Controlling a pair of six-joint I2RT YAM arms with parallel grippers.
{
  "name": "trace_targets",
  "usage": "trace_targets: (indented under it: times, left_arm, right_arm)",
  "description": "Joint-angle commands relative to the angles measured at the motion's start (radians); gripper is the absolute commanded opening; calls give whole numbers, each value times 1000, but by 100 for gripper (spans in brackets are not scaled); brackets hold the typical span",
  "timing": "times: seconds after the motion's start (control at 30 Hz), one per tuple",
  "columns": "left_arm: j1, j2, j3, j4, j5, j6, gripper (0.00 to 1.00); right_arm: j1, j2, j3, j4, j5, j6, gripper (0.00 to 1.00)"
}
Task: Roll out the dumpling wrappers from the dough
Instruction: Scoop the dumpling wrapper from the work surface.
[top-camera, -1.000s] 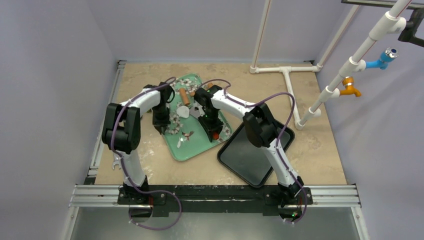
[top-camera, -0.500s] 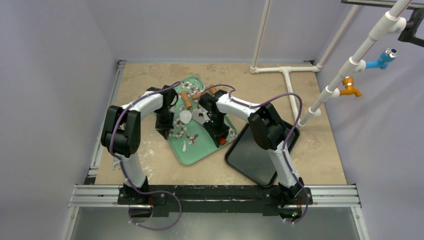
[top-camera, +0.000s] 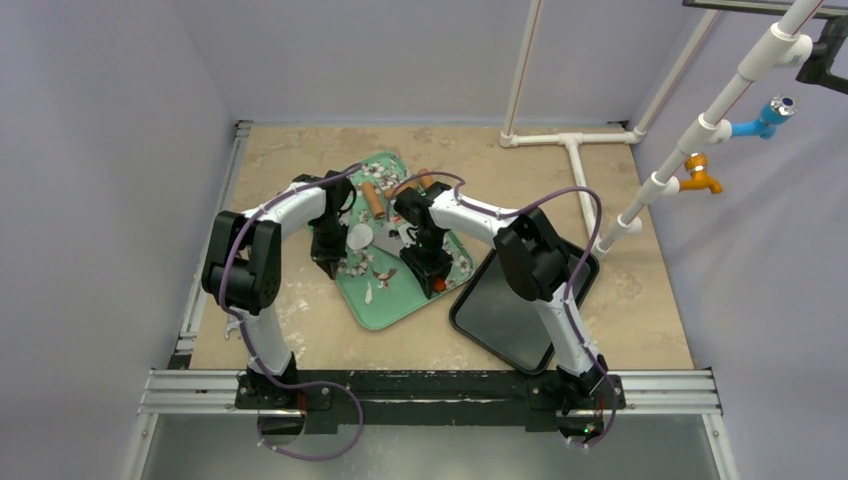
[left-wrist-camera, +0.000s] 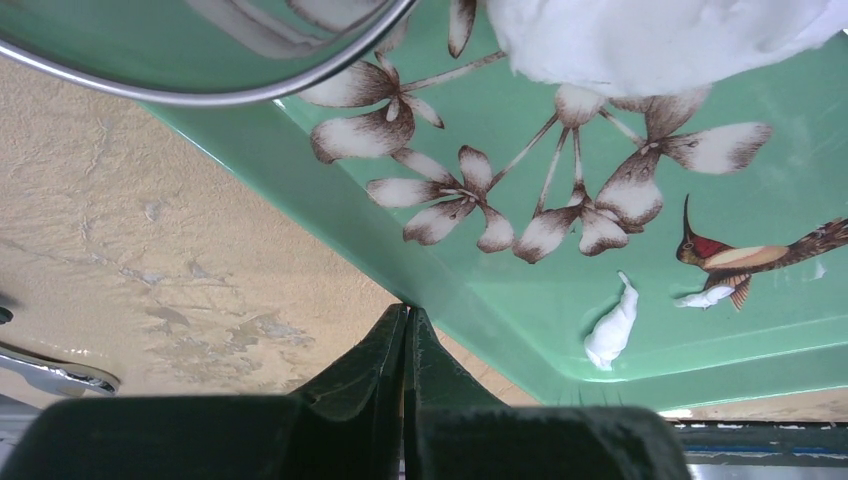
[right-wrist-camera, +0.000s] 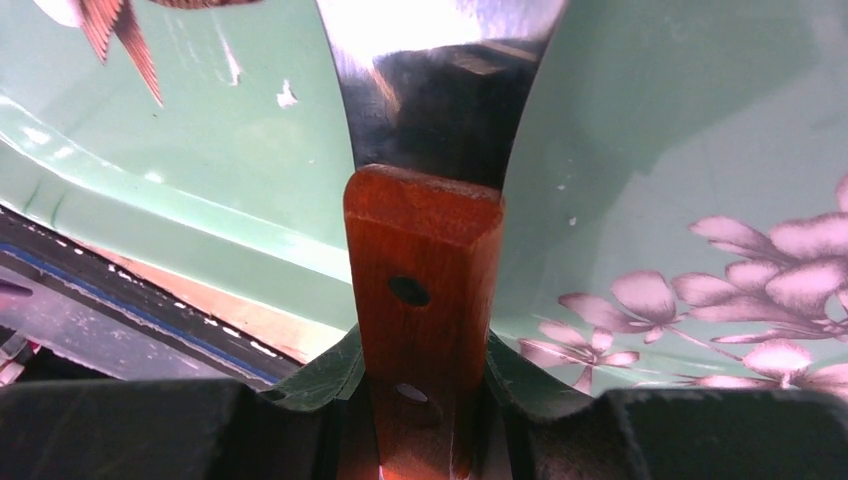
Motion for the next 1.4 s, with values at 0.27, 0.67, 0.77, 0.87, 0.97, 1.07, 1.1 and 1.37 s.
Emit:
trace_targets:
  times: [0.27,0.67,0.77,0.87,0.97,1.07,1.1,1.37]
  left_arm:
    - [4,2,0,28,41,3,0]
    - [4,-6,-7,33,35,5,0]
    - [4,-9,-7,34,32,5,0]
    - [4,-17,-9,36,29,5,0]
    - [4,-17,-11,38,29,6,0]
    - [4,-10,-10,37,33,4,0]
    - [4,-9,-9,36,33,5,0]
    - [4,-26,-13,41,27,7,0]
  right_arm:
    - [34,79,70,264,-32,82,0]
    - [77,188,185,137,-24,117,0]
    - [76,208,224,62,11,140,0]
    - [76,183,183,23,15,146,0]
    - [76,147,115,22,-8,146,0]
    - [76,165,144,27,0,139,0]
    - [77,194,180,24,-2,130,0]
    - [76,154,120,144,-31,101,0]
